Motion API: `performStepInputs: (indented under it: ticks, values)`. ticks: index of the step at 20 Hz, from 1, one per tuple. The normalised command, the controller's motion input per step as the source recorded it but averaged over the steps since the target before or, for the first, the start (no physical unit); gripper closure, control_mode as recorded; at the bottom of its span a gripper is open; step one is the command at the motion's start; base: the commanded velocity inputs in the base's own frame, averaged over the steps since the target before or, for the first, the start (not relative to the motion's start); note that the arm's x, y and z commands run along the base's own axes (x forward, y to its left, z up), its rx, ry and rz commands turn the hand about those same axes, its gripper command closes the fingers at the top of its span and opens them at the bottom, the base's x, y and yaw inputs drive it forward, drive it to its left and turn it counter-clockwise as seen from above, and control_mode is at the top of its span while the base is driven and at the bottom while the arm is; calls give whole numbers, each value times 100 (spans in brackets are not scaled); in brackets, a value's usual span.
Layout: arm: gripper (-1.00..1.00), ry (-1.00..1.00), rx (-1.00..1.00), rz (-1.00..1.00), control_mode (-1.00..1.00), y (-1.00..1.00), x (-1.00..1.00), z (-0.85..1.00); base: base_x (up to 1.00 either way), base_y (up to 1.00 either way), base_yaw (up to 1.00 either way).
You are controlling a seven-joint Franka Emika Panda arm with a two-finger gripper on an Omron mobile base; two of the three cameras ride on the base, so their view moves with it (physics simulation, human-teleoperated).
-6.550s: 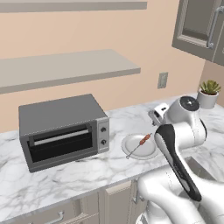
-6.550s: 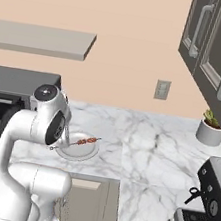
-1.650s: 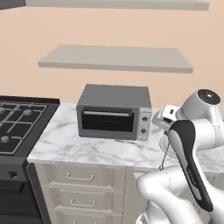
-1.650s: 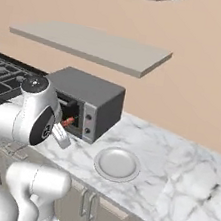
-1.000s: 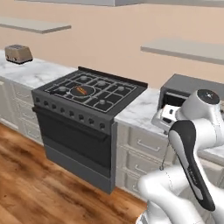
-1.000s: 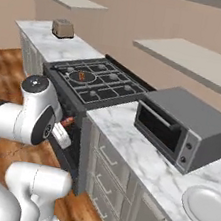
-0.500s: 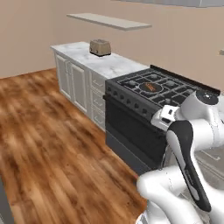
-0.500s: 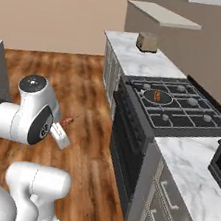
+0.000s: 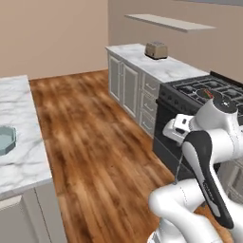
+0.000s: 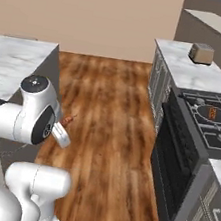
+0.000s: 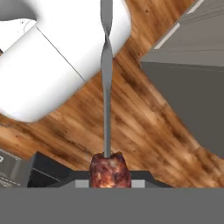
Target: Place the cold items (bell pepper and kiwi) from the fridge in one tupperware on the dining counter. Place the warm items (hot dog and kebab skewer) in the stove area in another tupperware.
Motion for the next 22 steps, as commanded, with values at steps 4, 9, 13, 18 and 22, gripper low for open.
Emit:
performStepInputs:
  ticks: [4, 9, 13, 18, 22]
  values:
    - [100, 0, 0, 0, 100, 0, 0, 0, 0, 100, -3]
    - [100, 0, 0, 0, 100, 0, 0, 0, 5, 100, -14]
    - [100, 0, 0, 0, 100, 0, 0, 0, 46, 99, -18]
    - [100, 0, 0, 0, 100, 0, 0, 0, 25, 82, -8]
    - [100, 0, 0, 0, 100, 0, 0, 0, 6, 87, 0]
